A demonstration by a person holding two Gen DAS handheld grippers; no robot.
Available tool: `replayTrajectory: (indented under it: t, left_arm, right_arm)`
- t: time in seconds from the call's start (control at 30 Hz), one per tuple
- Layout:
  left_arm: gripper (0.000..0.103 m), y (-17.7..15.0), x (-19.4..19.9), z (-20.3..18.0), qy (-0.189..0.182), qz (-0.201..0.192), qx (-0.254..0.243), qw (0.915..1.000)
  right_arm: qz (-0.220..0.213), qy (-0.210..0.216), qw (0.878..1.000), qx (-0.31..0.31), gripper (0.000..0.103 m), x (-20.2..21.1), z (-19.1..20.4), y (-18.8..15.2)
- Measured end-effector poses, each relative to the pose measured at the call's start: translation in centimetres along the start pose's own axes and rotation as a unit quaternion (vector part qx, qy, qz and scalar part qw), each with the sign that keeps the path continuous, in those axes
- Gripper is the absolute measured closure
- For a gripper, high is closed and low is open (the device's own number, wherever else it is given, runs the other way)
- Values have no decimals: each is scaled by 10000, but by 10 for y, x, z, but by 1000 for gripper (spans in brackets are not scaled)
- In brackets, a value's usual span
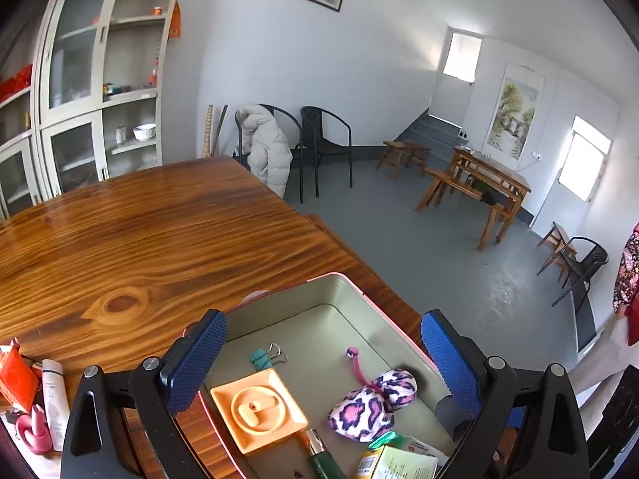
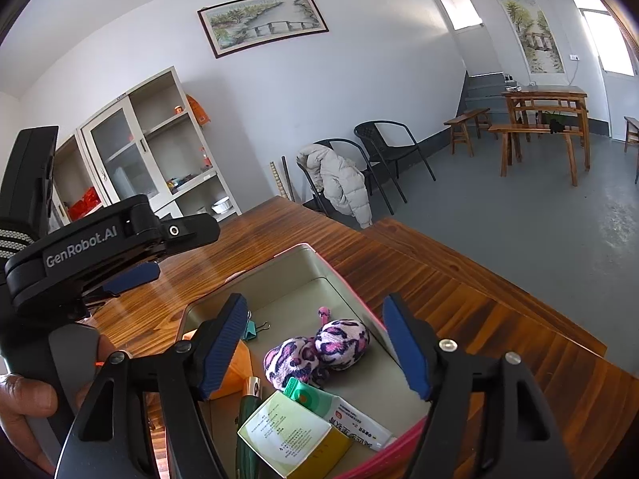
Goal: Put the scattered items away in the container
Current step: 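Open both tools to drop the clips and orange cube into the tray, then move both tools back over the table toward the remaining items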
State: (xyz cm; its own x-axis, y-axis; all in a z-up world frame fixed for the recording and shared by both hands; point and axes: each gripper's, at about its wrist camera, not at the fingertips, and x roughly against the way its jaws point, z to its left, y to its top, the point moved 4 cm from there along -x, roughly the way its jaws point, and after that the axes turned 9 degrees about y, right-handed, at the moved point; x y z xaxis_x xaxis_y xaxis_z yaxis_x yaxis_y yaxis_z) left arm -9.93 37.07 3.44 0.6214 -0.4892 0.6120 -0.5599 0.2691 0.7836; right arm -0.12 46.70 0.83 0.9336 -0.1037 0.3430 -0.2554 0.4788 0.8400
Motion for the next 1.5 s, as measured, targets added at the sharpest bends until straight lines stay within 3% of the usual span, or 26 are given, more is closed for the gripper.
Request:
replayTrajectory:
  t: [0.43, 0.7, 1.0, 1.5]
  left_arm:
    - [4, -3, 29, 34, 165, -114, 372, 9991]
    - [4, -12, 63, 68, 305, -240, 624, 9973]
    - [4, -27, 101, 131, 773, -365, 832, 9929]
    - [4, -54, 144, 241, 1569, -433, 1230, 9790]
  right_arm:
    - [-49, 177, 9981, 588, 24, -1, 21, -5]
    - [-180, 42, 9960, 874, 24, 0, 32, -9]
    - [-168, 165, 9940, 1069, 24, 0, 67, -20]
    - [87, 761, 9885, 1305, 22, -4, 139, -43]
